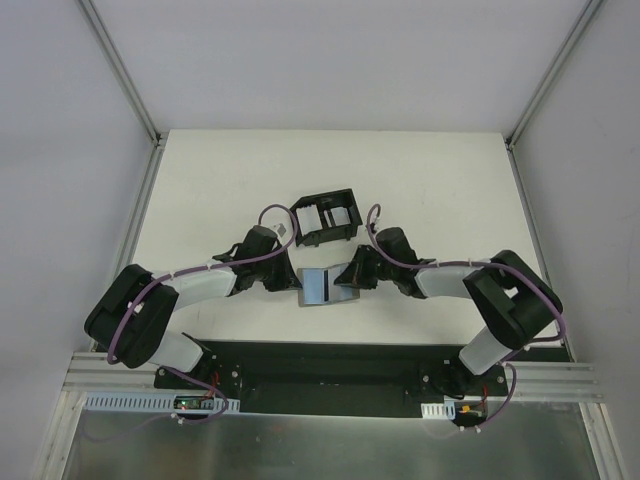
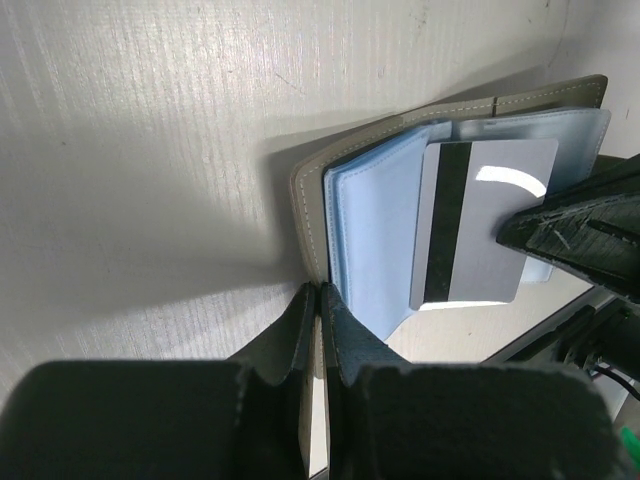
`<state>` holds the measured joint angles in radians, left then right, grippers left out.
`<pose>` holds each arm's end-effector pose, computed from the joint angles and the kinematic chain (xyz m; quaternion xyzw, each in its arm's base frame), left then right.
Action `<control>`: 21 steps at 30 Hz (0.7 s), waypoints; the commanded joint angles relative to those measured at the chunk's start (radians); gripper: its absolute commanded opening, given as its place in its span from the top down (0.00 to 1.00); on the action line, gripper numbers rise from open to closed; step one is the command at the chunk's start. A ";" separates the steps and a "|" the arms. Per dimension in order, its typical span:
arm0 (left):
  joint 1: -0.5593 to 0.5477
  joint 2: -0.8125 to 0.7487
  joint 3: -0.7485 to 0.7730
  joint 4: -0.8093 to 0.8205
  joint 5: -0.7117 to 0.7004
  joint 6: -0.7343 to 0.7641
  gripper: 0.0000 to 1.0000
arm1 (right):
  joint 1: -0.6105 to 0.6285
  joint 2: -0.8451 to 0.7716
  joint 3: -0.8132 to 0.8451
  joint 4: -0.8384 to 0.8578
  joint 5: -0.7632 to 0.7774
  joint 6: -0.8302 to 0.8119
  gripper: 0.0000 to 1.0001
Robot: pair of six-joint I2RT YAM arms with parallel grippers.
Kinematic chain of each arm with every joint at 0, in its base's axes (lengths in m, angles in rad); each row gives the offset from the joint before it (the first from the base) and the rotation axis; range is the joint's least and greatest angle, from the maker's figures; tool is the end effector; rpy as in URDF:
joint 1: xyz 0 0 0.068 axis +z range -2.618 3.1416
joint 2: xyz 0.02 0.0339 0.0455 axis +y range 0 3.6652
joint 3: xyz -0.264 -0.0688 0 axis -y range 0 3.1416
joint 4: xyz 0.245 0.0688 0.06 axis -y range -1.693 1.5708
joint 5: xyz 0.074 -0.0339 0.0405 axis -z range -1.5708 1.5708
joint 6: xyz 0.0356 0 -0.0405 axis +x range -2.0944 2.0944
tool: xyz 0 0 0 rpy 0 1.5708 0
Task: Put the credit cards into the card holder
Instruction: Insert the credit card into the card holder.
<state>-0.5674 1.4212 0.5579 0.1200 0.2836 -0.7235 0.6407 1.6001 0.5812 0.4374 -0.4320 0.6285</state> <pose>0.2182 -0.1509 0.1541 -0.0140 0.9081 -0.3428 0.2401 0.2285 0.1890 0.1418 -0.1070 0.8590 0.4268 0.2616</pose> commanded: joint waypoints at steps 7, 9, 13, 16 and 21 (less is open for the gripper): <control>0.011 -0.005 -0.013 0.038 0.008 -0.022 1.00 | 0.036 0.040 0.000 0.024 -0.007 0.008 0.99; 0.012 -0.007 -0.016 0.043 0.009 -0.024 1.00 | 0.037 0.052 0.009 0.024 -0.010 0.010 0.99; 0.011 -0.011 -0.018 0.043 0.008 -0.021 1.00 | 0.030 0.052 0.008 0.024 0.009 0.005 1.00; 0.012 -0.021 -0.024 0.044 0.008 -0.022 1.00 | 0.001 -0.015 -0.021 0.003 0.051 -0.015 0.99; 0.011 -0.018 -0.023 0.044 0.006 -0.019 1.00 | -0.042 -0.060 -0.018 -0.052 0.065 -0.064 0.99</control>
<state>-0.5613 1.4212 0.5411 0.1455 0.2844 -0.7406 0.6304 1.5902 0.5724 0.4347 -0.4202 0.6212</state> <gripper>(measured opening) 0.006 0.009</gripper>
